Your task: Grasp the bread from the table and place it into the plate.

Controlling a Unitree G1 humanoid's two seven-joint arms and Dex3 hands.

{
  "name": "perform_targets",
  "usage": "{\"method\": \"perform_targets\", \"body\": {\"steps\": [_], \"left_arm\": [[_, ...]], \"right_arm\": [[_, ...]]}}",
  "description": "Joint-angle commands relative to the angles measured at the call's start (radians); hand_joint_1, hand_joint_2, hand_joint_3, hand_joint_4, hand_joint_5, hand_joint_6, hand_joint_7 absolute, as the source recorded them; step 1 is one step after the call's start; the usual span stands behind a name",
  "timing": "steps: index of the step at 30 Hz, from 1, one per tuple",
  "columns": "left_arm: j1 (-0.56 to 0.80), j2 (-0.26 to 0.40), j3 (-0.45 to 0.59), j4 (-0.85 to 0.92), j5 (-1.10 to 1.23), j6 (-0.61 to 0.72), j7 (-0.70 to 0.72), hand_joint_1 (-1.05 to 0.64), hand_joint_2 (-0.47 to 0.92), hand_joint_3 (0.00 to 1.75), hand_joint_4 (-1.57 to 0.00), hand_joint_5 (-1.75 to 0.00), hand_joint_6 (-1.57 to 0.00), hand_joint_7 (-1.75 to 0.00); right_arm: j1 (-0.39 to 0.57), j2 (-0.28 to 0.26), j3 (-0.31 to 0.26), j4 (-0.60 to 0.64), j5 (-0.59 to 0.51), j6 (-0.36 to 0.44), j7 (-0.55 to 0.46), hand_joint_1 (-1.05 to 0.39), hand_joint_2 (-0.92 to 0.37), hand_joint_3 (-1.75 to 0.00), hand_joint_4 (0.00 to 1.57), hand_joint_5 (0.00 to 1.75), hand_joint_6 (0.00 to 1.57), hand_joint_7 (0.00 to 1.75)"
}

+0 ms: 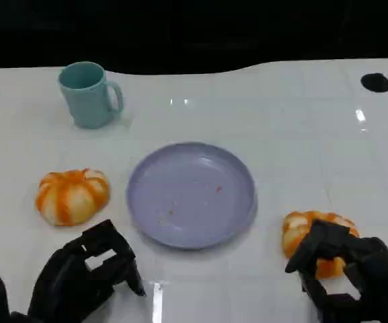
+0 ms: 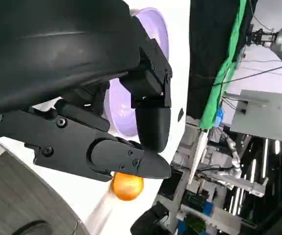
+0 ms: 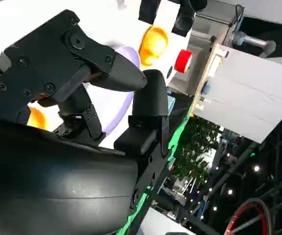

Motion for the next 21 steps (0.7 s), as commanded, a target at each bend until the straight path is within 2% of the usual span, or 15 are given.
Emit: {"method": "perform_targets", "body": {"steps": [1,21], "left_arm": [[0.0,0.014,0.005,0.003,-0.003,-0.006,-0.003,-0.62,0.92,0.09,-0.69,-1.74,-0.67,-1.38],[0.001,0.012,0.006,-0.001,-0.01,-0.005,-0.007,-0.62,0.92,0.08,-0.7,-1.74,-0.69,-1.35]], "right_arm": [[0.005,-0.009,-0.01,-0.01,0.013,0.007,-0.001,-0.39,-0.46,-1.19,0.78,1.75,0.77,1.42],[-0.005,-0.015,-0.015,-0.002,0.011,-0.007,0.001,-0.4,-0.46,-1.18,0.77,1.75,0.75,1.42]]}}
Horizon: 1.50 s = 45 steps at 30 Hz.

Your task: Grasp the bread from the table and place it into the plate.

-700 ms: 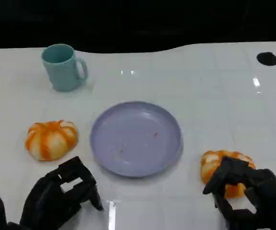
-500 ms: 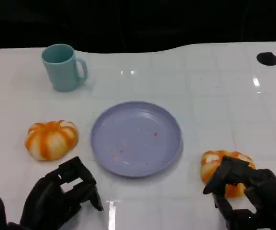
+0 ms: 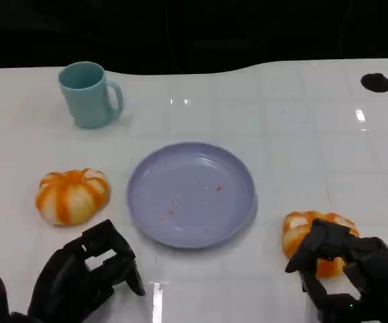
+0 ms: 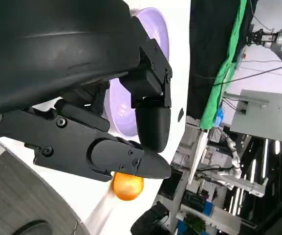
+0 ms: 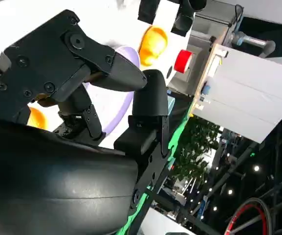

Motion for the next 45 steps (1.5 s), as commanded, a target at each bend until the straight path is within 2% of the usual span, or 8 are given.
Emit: {"method": "perform_targets", "body": {"steps": [1,9,12,16,20,27,34,45], "left_arm": [[-0.001,0.012,0.007,0.002,-0.01,-0.006,-0.009,-0.62,0.92,0.08,-0.7,-1.74,-0.69,-1.35],[0.005,0.014,0.003,-0.009,-0.001,-0.002,0.002,-0.62,0.92,0.07,-0.69,-1.74,-0.68,-1.35],[0.006,0.014,0.004,-0.01,-0.002,-0.004,0.0,-0.62,0.92,0.08,-0.7,-1.74,-0.68,-1.35],[0.004,0.013,0.006,-0.002,-0.008,-0.009,-0.011,-0.6,0.92,0.08,-0.69,-1.74,-0.68,-1.36],[0.004,0.011,0.007,-0.002,-0.007,-0.012,-0.009,-0.6,0.92,0.08,-0.69,-1.75,-0.68,-1.36],[0.001,0.014,0.007,0.001,-0.008,-0.009,-0.013,-0.61,0.92,0.08,-0.7,-1.75,-0.68,-1.37],[-0.001,0.014,0.005,-0.001,-0.005,-0.006,-0.007,-0.61,0.92,0.08,-0.69,-1.74,-0.67,-1.37],[0.018,0.005,-0.011,-0.028,0.002,0.004,0.007,-0.61,0.92,0.08,-0.69,-1.74,-0.67,-1.37]], "right_arm": [[-0.005,-0.015,-0.015,0.0,0.006,-0.007,-0.002,-0.4,-0.47,-1.18,0.77,1.75,0.75,1.42],[-0.001,-0.007,-0.017,-0.006,0.017,-0.005,-0.006,-0.37,-0.47,-1.18,0.77,1.75,0.71,1.39],[-0.008,0.0,-0.021,0.001,0.018,-0.023,-0.014,-0.35,-0.49,-1.12,0.76,1.75,0.7,1.24],[-0.021,-0.007,-0.032,-0.001,0.01,-0.041,-0.021,-0.35,-0.63,-0.85,0.68,1.72,0.67,1.06],[-0.038,-0.058,-0.045,-0.024,-0.077,-0.048,-0.031,-0.38,-0.88,-0.35,0.54,1.43,0.56,0.88],[-0.059,-0.143,-0.078,-0.065,-0.348,-0.039,-0.147,-0.56,-0.92,-0.18,0.39,0.71,0.49,0.37],[-0.042,-0.241,-0.08,-0.233,-0.608,0.115,-0.205,-0.63,-0.92,-0.12,0.19,0.44,0.35,0.07],[0.013,-0.341,-0.023,-0.496,-0.802,0.429,-0.083,-0.65,-0.91,-0.03,0.0,0.22,0.17,0.01]]}}
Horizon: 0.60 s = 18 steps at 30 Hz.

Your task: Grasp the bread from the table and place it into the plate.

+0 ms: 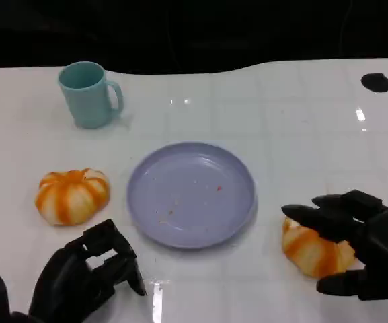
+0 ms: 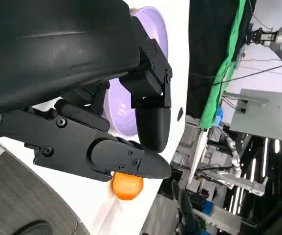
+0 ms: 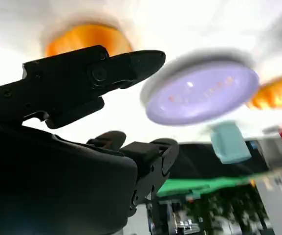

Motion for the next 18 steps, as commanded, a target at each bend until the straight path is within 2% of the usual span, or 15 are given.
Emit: {"method": "perform_targets", "body": {"steps": [1,11,18], "left_arm": [[0.017,0.007,-0.005,-0.022,0.001,0.006,0.009,-0.61,0.92,0.08,-0.69,-1.74,-0.67,-1.37],[0.023,0.005,-0.007,-0.033,-0.005,0.008,0.01,-0.62,0.92,0.09,-0.68,-1.75,-0.67,-1.39],[0.025,0.005,-0.007,-0.04,-0.003,0.014,0.015,-0.63,0.92,0.08,-0.69,-1.74,-0.67,-1.38]], "right_arm": [[0.014,-0.034,0.022,-0.076,-0.086,0.105,0.02,-0.65,-0.91,-0.03,0.0,0.22,0.18,0.01],[-0.041,-0.046,0.114,-0.018,-0.254,0.245,-0.032,-0.64,-0.91,0.0,0.02,0.24,0.2,0.01],[-0.12,-0.04,0.191,0.115,-0.301,0.3,-0.082,-0.64,-0.92,-0.05,0.02,0.26,0.21,0.01]]}}
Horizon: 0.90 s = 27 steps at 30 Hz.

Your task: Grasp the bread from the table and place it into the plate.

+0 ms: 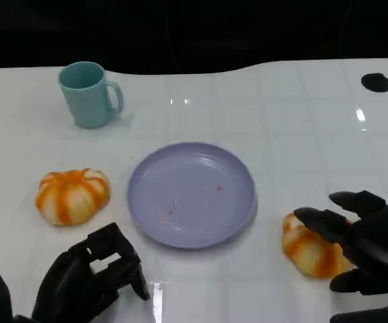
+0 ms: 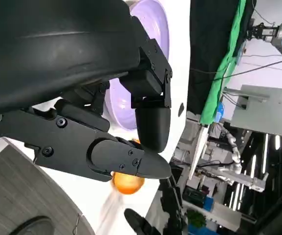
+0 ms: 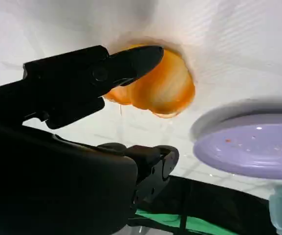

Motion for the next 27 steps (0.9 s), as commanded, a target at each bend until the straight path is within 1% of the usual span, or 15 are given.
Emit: {"method": "perform_targets", "body": {"steps": [1,9,14,15,16,17,18,19,20,21,22,23,24,25,27], "left_arm": [[0.003,0.011,0.007,-0.011,-0.003,0.005,0.015,-0.63,0.92,0.08,-0.69,-1.74,-0.67,-1.38],[0.003,0.005,0.005,-0.012,-0.002,0.001,0.015,-0.63,0.92,0.09,-0.69,-1.74,-0.67,-1.38],[0.007,0.004,0.002,-0.017,0.0,0.003,0.016,-0.62,0.92,0.08,-0.69,-1.74,-0.67,-1.37],[0.008,0.004,0.002,-0.018,0.0,0.004,0.016,-0.62,0.92,0.08,-0.68,-1.74,-0.67,-1.37],[0.009,0.004,0.001,-0.022,0.001,0.007,0.019,-0.62,0.92,0.08,-0.68,-1.74,-0.67,-1.37],[0.01,0.004,0.0,-0.025,0.001,0.01,0.022,-0.62,0.92,0.08,-0.68,-1.74,-0.67,-1.37],[0.011,0.004,-0.001,-0.028,0.0,0.014,0.023,-0.62,0.92,0.08,-0.68,-1.74,-0.68,-1.37],[0.011,0.004,-0.001,-0.029,-0.001,0.016,0.024,-0.62,0.92,0.08,-0.69,-1.74,-0.68,-1.37],[0.011,0.004,-0.002,-0.031,-0.002,0.017,0.024,-0.62,0.92,0.08,-0.69,-1.74,-0.68,-1.37],[0.012,0.003,-0.002,-0.032,-0.001,0.018,0.026,-0.62,0.92,0.08,-0.69,-1.74,-0.68,-1.37],[0.013,0.003,-0.003,-0.034,0.0,0.017,0.028,-0.63,0.92,0.08,-0.69,-1.74,-0.68,-1.36],[0.015,0.003,-0.003,-0.038,0.002,0.018,0.031,-0.63,0.92,0.08,-0.69,-1.74,-0.68,-1.36],[0.016,0.002,-0.004,-0.04,0.002,0.019,0.033,-0.63,0.92,0.08,-0.69,-1.74,-0.68,-1.36],[0.017,0.002,-0.005,-0.043,0.003,0.02,0.035,-0.63,0.92,0.08,-0.69,-1.74,-0.69,-1.36],[0.018,0.002,-0.006,-0.045,0.002,0.02,0.037,-0.62,0.92,0.08,-0.69,-1.74,-0.69,-1.36]], "right_arm": [[-0.055,-0.006,0.044,0.084,-0.01,0.033,-0.026,-0.64,-0.92,-0.07,0.02,0.26,0.21,0.0],[-0.158,0.004,0.135,0.238,-0.017,0.076,-0.061,-0.68,-0.92,-0.13,0.02,0.27,0.2,0.0],[-0.189,0.006,0.17,0.293,-0.007,0.082,-0.094,-0.67,-0.92,-0.13,0.04,0.29,0.22,0.01],[-0.195,0.006,0.176,0.31,-0.004,0.073,-0.117,-0.67,-0.92,-0.13,0.08,0.31,0.26,0.03],[-0.202,0.01,0.178,0.33,0.003,0.059,-0.149,-0.61,-0.92,-0.1,0.22,0.38,0.37,0.07],[-0.208,0.014,0.178,0.349,0.014,0.047,-0.176,-0.55,-0.92,-0.09,0.32,0.48,0.47,0.09],[-0.213,0.018,0.176,0.367,0.028,0.032,-0.203,-0.49,-0.92,-0.1,0.41,0.62,0.58,0.11],[-0.217,0.02,0.176,0.381,0.038,0.021,-0.221,-0.4,-0.92,-0.12,0.51,0.88,0.73,0.14],[-0.22,0.02,0.177,0.39,0.045,0.015,-0.233,-0.38,-0.92,-0.12,0.53,0.98,0.78,0.15],[-0.228,0.025,0.172,0.419,0.068,-0.016,-0.268,-0.36,-0.92,-0.13,0.54,1.04,0.8,0.16],[-0.236,0.028,0.17,0.443,0.083,-0.038,-0.295,-0.28,-0.9,-0.27,0.74,1.46,0.85,0.81],[-0.243,0.029,0.169,0.461,0.095,-0.055,-0.318,-0.26,-0.85,-0.46,0.82,1.6,0.77,1.24],[-0.25,0.027,0.171,0.474,0.099,-0.066,-0.336,-0.27,-0.79,-0.63,0.85,1.67,0.7,1.48],[-0.256,0.023,0.175,0.481,0.096,-0.07,-0.351,-0.28,-0.74,-0.75,0.85,1.72,0.65,1.64],[-0.264,0.021,0.179,0.495,0.094,-0.079,-0.385,-0.29,-0.71,-0.81,0.83,1.74,0.61,1.72]]}}
